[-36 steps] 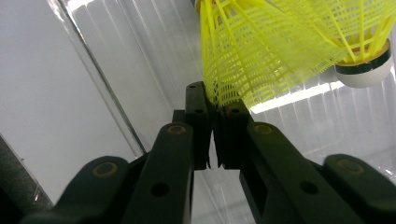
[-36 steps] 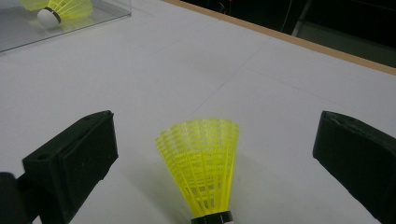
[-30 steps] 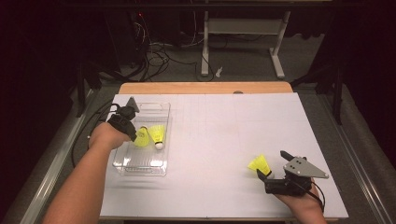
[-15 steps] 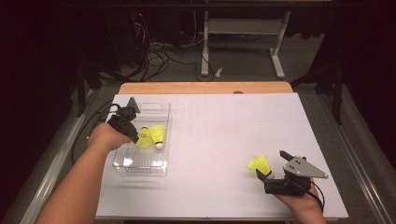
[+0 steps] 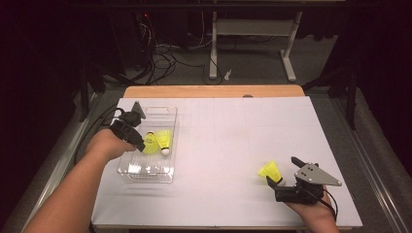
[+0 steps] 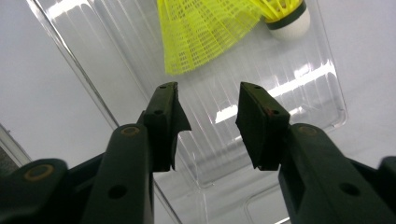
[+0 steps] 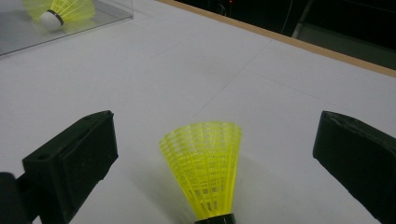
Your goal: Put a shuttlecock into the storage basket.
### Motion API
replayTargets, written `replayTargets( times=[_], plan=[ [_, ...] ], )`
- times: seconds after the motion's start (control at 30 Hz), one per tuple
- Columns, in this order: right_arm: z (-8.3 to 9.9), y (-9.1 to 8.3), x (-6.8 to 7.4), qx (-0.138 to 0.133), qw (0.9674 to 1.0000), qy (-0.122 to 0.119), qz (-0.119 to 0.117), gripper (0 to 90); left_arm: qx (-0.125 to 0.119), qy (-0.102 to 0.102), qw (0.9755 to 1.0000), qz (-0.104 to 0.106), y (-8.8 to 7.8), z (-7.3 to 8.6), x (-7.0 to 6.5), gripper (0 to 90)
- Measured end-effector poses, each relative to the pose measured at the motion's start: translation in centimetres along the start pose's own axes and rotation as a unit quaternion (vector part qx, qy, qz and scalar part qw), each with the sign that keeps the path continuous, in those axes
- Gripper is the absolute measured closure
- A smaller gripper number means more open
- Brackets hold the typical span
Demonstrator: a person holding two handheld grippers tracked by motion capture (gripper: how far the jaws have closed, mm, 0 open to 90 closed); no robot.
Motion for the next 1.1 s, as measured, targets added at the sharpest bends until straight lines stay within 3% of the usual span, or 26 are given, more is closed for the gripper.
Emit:
replayTargets(
  times=[0.4, 0.8, 1.1],
  plan=[
    [0.0, 0.0, -0.2, 0.0, 1.0, 0.002, 0.003, 0.4, -0.005, 0.003, 1.0, 0.001, -1.3, 0.9, -1.1, 38.5],
    [0.1, -0.2, -0.8, -0.001, 0.9999, 0.011, 0.01, 0.4, -0.008, 0.013, 0.9999, 0.003, -1.2, 0.9, -2.1, 23.4],
    [0.1, -0.2, -0.9, 0.0, 0.9999, 0.01, 0.012, 0.5, -0.007, 0.017, 0.9996, 0.023, -1.7, 1.1, -2.9, 14.8]
  ],
)
Point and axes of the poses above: each handheld gripper's, and its own axes: y roughly forward along the jaws, z roughly out of its underside, x roughly to its left, the point moved 1 cm from there along y, roughly forward along the jaws, and after that the axes turned 5 degrees about z, right-handed, at the moved point
